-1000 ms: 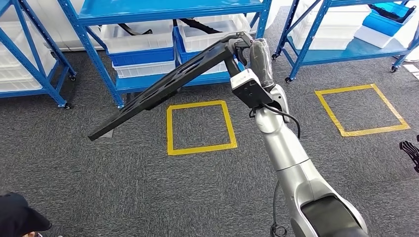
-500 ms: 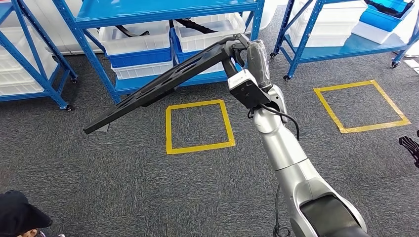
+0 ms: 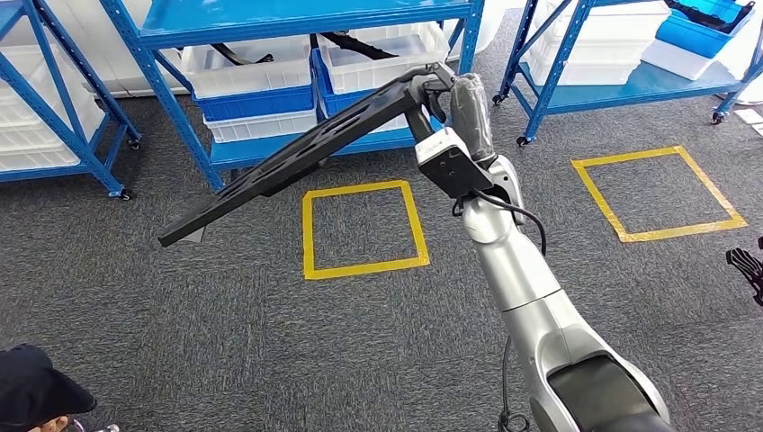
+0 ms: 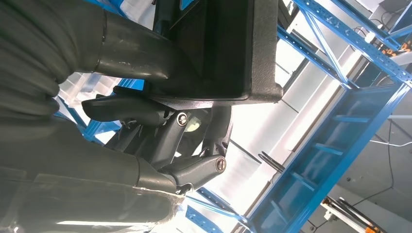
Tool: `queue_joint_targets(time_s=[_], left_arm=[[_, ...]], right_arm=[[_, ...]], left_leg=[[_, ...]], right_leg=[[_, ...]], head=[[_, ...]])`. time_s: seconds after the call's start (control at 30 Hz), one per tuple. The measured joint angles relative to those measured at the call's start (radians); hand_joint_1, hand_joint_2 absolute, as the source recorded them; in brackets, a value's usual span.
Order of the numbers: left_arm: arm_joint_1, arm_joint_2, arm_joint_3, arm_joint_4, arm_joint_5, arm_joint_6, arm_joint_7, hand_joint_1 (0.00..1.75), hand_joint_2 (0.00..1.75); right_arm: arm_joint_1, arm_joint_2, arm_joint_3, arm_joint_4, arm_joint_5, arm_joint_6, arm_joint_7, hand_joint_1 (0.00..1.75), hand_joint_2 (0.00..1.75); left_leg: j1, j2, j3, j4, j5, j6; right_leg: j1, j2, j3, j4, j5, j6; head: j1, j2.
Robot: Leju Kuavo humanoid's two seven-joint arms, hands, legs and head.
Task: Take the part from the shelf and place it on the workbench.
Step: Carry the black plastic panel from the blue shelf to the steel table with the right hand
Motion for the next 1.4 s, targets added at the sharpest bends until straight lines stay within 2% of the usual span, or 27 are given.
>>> queue_joint_targets(time_s=[0.07, 0.17, 0.2, 0.27, 0.33, 0.37, 0.4, 0.47, 0.5, 0.57, 0.6, 0.67, 0.73, 0.8, 0.83, 0.87, 0.9, 0.93, 1.0, 1.03, 1.07, 1.13, 1.2, 1.27, 1.3, 1.37, 1.4], left_arm=[[0.0, 0.002, 0.001, 0.0, 0.0, -0.001, 0.0, 0.0, 1.75], [-0.001, 0.001, 0.002, -0.002, -0.001, -0.005, -0.001, 0.0, 1.75], [-0.001, 0.001, 0.002, -0.002, -0.001, -0.006, -0.002, 0.0, 1.75], [-0.002, 0.0, 0.003, -0.002, -0.002, -0.008, -0.002, 0.0, 1.75], [-0.002, -0.002, 0.003, -0.002, -0.002, -0.009, -0.002, 0.0, 1.75], [-0.002, -0.003, 0.003, -0.002, -0.002, -0.009, -0.002, 0.0, 1.75], [-0.002, -0.005, 0.003, -0.002, -0.002, -0.009, -0.002, 0.0, 1.75], [-0.002, -0.001, 0.005, -0.003, -0.003, -0.009, -0.002, 0.0, 1.75], [-0.002, 0.0, 0.006, -0.004, -0.003, -0.009, -0.002, 0.0, 1.75], [-0.002, 0.005, 0.012, -0.007, -0.004, -0.008, -0.002, 0.0, 1.75], [-0.002, 0.002, 0.015, -0.007, -0.004, -0.008, -0.002, 0.0, 1.75], [-0.003, 0.003, 0.019, -0.008, -0.003, -0.008, -0.002, 0.0, 1.75], [-0.003, 0.002, 0.021, -0.008, -0.003, -0.008, -0.002, 0.0, 1.75], [-0.003, 0.003, 0.026, -0.008, -0.002, -0.007, -0.002, 0.0, 1.75], [-0.003, 0.004, 0.028, -0.008, -0.002, -0.007, -0.002, 0.0, 1.75], [-0.002, 0.005, 0.03, -0.008, -0.002, -0.006, -0.002, 0.0, 1.75], [-0.002, 0.004, 0.031, -0.008, -0.002, -0.006, -0.002, 0.0, 1.75], [-0.002, 0.004, 0.033, -0.008, -0.002, -0.007, -0.002, 0.0, 1.75], [-0.003, 0.007, 0.037, -0.008, -0.002, -0.007, -0.002, 0.0, 1.75], [-0.004, 0.011, 0.039, -0.009, -0.002, -0.007, -0.002, 0.0, 1.75], [-0.005, 0.014, 0.041, -0.01, -0.002, -0.007, -0.002, 0.0, 1.75], [-0.007, 0.018, 0.044, -0.01, -0.002, -0.006, -0.002, 0.0, 1.75], [-0.008, 0.017, 0.046, -0.01, -0.003, -0.006, -0.002, 0.0, 1.75], [-0.008, 0.014, 0.046, -0.009, -0.004, -0.006, -0.002, 0.0, 1.75], [-0.007, 0.011, 0.046, -0.009, -0.004, -0.006, -0.002, 0.0, 1.75], [-0.006, 0.007, 0.046, -0.008, -0.004, -0.006, -0.002, 0.0, 1.75], [-0.005, 0.005, 0.046, -0.008, -0.005, -0.006, -0.002, 0.0, 1.75]], right_arm=[[-0.001, 0.0, 0.0, 0.001, -0.013, 0.005, -0.004, 1.75, 1.75], [-0.004, 0.0, -0.001, 0.004, -0.039, 0.013, -0.014, 1.75, 1.75], [-0.005, 0.0, -0.001, 0.005, -0.046, 0.014, -0.018, 1.75, 1.75], [-0.007, -0.003, -0.002, 0.01, -0.055, 0.015, -0.023, 1.75, 1.75], [-0.005, -0.008, -0.003, 0.017, -0.06, 0.015, -0.028, 1.75, 1.75], [-0.004, -0.01, -0.004, 0.019, -0.061, 0.014, -0.03, 1.75, 1.75], [-0.004, -0.012, -0.004, 0.022, -0.063, 0.014, -0.031, 1.75, 1.75], [-0.005, -0.013, -0.004, 0.025, -0.064, 0.013, -0.033, 1.75, 1.75], [-0.006, -0.013, -0.003, 0.026, -0.065, 0.012, -0.034, 1.75, 1.75], [-0.005, -0.012, -0.003, 0.029, -0.067, 0.009, -0.034, 1.75, 1.75], [-0.005, -0.011, -0.003, 0.03, -0.068, 0.008, -0.034, 1.75, 1.75], [-0.004, -0.011, -0.003, 0.032, -0.069, 0.007, -0.034, 1.75, 1.75], [-0.006, -0.009, -0.003, 0.032, -0.072, 0.006, -0.034, 1.75, 1.75], [-0.006, -0.006, -0.003, 0.034, -0.076, 0.006, -0.035, 1.75, 1.75], [-0.004, -0.006, -0.003, 0.036, -0.078, 0.005, -0.035, 1.75, 1.75], [-0.003, -0.006, -0.003, 0.038, -0.079, 0.005, -0.035, 1.75, 1.75], [-0.002, -0.006, -0.003, 0.04, -0.081, 0.004, -0.035, 1.75, 1.75], [-0.003, -0.005, -0.003, 0.041, -0.083, 0.004, -0.036, 1.75, 1.75], [-0.005, -0.005, -0.004, 0.042, -0.086, 0.001, -0.039, 1.75, 1.75], [-0.006, -0.004, -0.004, 0.042, -0.089, -0.001, -0.041, 1.75, 1.75], [-0.006, -0.003, -0.004, 0.042, -0.091, -0.003, -0.042, 1.75, 1.75], [-0.003, -0.001, -0.005, 0.042, -0.094, -0.006, -0.043, 1.75, 1.75], [-0.005, -0.001, -0.007, 0.041, -0.096, -0.006, -0.043, 1.75, 1.75], [-0.01, 0.001, -0.008, 0.04, -0.096, -0.007, -0.041, 1.75, 1.75], [-0.011, 0.002, -0.007, 0.041, -0.096, -0.007, -0.038, 1.75, 1.75], [-0.005, 0.002, -0.008, 0.041, -0.096, -0.007, -0.034, 1.75, 1.75], [-0.001, 0.002, -0.008, 0.04, -0.096, -0.008, -0.032, 1.75, 1.75]], left_leg=[[0.0, 0.0, -0.002, 0.002, -0.001, 0.004], [0.004, 0.008, 0.027, -0.048, 0.022, 0.029], [0.007, 0.014, 0.038, -0.068, 0.032, 0.034], [0.012, 0.026, 0.043, -0.085, 0.042, 0.036], [0.017, 0.037, 0.035, -0.083, 0.045, 0.028], [0.023, 0.044, 0.029, -0.079, 0.046, 0.02], [0.031, 0.051, 0.022, -0.07, 0.045, 0.009], [0.044, 0.065, 0.004, -0.037, 0.035, -0.019], [0.047, 0.071, -0.005, -0.017, 0.027, -0.033], [0.045, 0.084, -0.01, 0.002, 0.018, -0.049], [0.047, 0.092, -0.008, 0.004, 0.018, -0.053], [0.054, 0.093, -0.006, 0.009, 0.005, -0.053], [0.051, 0.054, -0.033, 0.089, -0.066, -0.044], [0.036, 0.012, -0.093, 0.244, -0.158, -0.028], [0.027, 0.003, -0.115, 0.301, -0.182, -0.018], [0.016, -0.003, -0.123, 0.328, -0.188, -0.003], [0.004, -0.009, -0.109, 0.311, -0.176, 0.015], [-0.01, -0.023, -0.076, 0.26, -0.152, 0.041], [-0.034, -0.069, -0.007, 0.147, -0.119, 0.098], [-0.044, -0.084, 0.016, 0.109, -0.111, 0.118], [-0.051, -0.088, 0.026, 0.092, -0.111, 0.129], [-0.054, -0.064, 0.041, 0.063, -0.098, 0.133], [-0.047, -0.036, 0.064, 0.017, -0.076, 0.124], [-0.038, -0.007, 0.075, -0.011, -0.062, 0.108], [-0.034, 0.008, 0.074, -0.013, -0.06, 0.102], [-0.023, 0.036, 0.071, -0.012, -0.061, 0.085], [-0.016, 0.05, 0.07, -0.009, -0.062, 0.074]], right_leg=[[-0.01, 0.001, 0.004, -0.008, 0.005, 0.007], [-0.008, 0.002, 0.007, -0.017, 0.005, 0.02], [-0.006, 0.002, -0.006, 0.01, -0.012, 0.019], [-0.009, 0.001, -0.064, 0.126, -0.067, 0.013], [-0.02, 0.0, -0.112, 0.224, -0.099, 0.024], [-0.027, -0.002, -0.11, 0.221, -0.094, 0.036], [-0.035, -0.008, -0.085, 0.176, -0.074, 0.054], [-0.046, -0.043, -0.028, 0.063, -0.034, 0.088], [-0.047, -0.057, -0.015, 0.037, -0.024, 0.09], [-0.046, -0.058, -0.029, 0.053, -0.022, 0.067], [-0.047, -0.044, -0.033, 0.06, -0.021, 0.05], [-0.044, -0.022, -0.042, 0.065, -0.014, 0.03], [-0.036, -0.001, -0.049, 0.065, -0.005, 0.016], [-0.023, 0.021, -0.058, 0.064, 0.003, 0.003], [-0.014, 0.033, -0.062, 0.064, 0.006, -0.002], [-0.004, 0.046, -0.066, 0.064, 0.01, -0.008], [0.006, 0.058, -0.069, 0.064, 0.013, -0.012], [0.014, 0.07, -0.071, 0.064, 0.016, -0.017], [0.021, 0.093, -0.073, 0.062, 0.021, -0.021], [0.019, 0.103, -0.073, 0.059, 0.024, -0.019], [0.014, 0.113, -0.074, 0.056, 0.028, -0.015], [0.012, 0.127, -0.076, 0.045, 0.038, -0.006], [0.019, 0.089, -0.084, 0.054, 0.03, -0.001], [0.016, 0.032, -0.122, 0.134, -0.015, 0.005], [0.009, 0.019, -0.148, 0.192, -0.042, 0.011], [-0.008, 0.007, -0.176, 0.263, -0.066, 0.032], [-0.018, 0.001, -0.164, 0.249, -0.058, 0.049]], head=[[0.0, 0.0], [0.001, 0.0], [0.002, 0.0], [0.004, 0.0], [0.004, 0.0], [0.004, 0.0], [0.004, 0.0], [0.008, 0.0], [0.01, 0.0], [0.003, 0.0], [-0.003, 0.0], [-0.012, 0.0], [-0.016, 0.0], [-0.018, 0.0], [-0.018, 0.0], [-0.018, 0.0], [-0.018, 0.0], [-0.018, 0.0], [-0.015, 0.0], [-0.014, 0.0], [-0.013, 0.0], [-0.014, 0.0], [-0.012, 0.0], [-0.007, 0.0], [-0.006, 0.0], [-0.006, 0.0], [-0.005, 0.0]])
